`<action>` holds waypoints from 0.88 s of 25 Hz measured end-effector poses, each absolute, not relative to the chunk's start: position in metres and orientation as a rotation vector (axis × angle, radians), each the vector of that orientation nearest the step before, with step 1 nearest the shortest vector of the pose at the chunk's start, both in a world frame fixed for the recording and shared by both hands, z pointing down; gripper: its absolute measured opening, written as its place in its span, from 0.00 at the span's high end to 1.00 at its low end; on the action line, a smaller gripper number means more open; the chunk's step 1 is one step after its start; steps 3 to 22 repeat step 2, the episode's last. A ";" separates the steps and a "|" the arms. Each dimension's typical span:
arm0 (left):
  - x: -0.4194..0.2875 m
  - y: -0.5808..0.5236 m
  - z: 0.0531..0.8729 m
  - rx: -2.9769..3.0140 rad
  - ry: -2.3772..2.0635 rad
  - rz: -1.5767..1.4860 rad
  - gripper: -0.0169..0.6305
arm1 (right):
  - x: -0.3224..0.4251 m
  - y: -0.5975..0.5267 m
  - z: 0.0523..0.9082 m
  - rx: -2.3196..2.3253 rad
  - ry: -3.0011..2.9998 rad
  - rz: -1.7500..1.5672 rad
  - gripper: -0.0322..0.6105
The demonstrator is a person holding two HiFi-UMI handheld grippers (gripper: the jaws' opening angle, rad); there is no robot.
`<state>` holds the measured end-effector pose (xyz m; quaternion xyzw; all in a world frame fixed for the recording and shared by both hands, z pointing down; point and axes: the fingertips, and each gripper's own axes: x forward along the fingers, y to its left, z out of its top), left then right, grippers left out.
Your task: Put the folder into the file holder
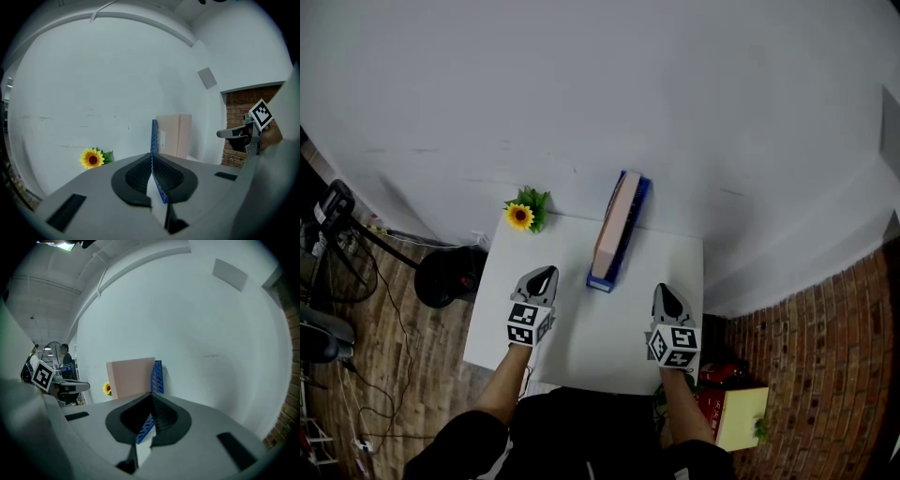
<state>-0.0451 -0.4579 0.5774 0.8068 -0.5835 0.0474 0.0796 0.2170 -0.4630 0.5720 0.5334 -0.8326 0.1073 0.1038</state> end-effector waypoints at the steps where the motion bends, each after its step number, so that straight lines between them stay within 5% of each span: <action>1: -0.045 -0.458 0.579 2.412 -1.744 0.144 0.93 | 0.217 -0.463 0.573 1.571 -2.454 0.320 0.94; 22: -0.045 -0.458 0.581 2.411 -1.742 0.147 0.93 | 0.217 -0.463 0.575 1.569 -2.453 0.323 0.94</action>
